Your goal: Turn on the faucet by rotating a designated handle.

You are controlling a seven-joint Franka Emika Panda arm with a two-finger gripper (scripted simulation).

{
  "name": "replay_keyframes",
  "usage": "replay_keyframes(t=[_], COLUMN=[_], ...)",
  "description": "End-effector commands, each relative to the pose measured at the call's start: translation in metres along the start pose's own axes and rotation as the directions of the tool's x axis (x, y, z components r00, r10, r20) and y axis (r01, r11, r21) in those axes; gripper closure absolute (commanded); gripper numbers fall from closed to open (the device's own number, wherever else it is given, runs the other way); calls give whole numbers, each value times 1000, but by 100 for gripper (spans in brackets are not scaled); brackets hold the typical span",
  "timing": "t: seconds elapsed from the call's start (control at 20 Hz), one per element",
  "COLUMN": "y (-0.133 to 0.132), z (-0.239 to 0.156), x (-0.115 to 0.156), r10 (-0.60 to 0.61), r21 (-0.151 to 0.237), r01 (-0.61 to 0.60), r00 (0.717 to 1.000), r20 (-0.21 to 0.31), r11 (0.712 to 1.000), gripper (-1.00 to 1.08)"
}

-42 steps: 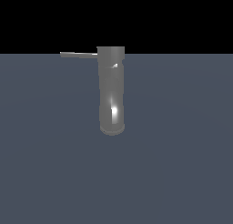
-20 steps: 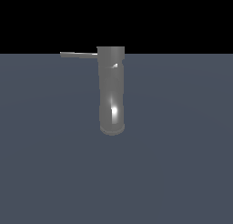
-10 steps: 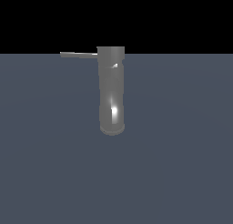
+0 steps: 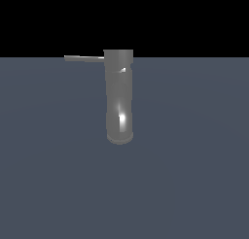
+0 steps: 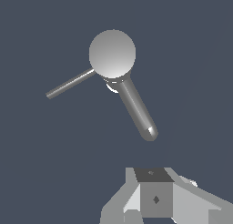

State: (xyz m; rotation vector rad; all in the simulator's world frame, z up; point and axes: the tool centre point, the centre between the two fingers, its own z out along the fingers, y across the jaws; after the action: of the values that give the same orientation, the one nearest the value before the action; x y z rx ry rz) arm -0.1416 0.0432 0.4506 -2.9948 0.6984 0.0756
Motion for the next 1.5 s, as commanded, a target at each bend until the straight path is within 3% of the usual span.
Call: replay_keyframes(t=[0.0, 0.35, 0.7, 1.05, 1.45], y=[-9, -36, -62, -87, -116], z=[7, 28, 52, 78, 111], x=[9, 32, 54, 73, 92], r10=[60, 225, 387, 539, 691], r21=[6, 12, 8, 0, -3], r01=[-60, -226, -387, -539, -691], r00=[998, 974, 922, 842, 723], r20=[6, 20, 25, 17, -8], r11=[998, 974, 922, 842, 723], gripper=[108, 108, 108, 108, 108])
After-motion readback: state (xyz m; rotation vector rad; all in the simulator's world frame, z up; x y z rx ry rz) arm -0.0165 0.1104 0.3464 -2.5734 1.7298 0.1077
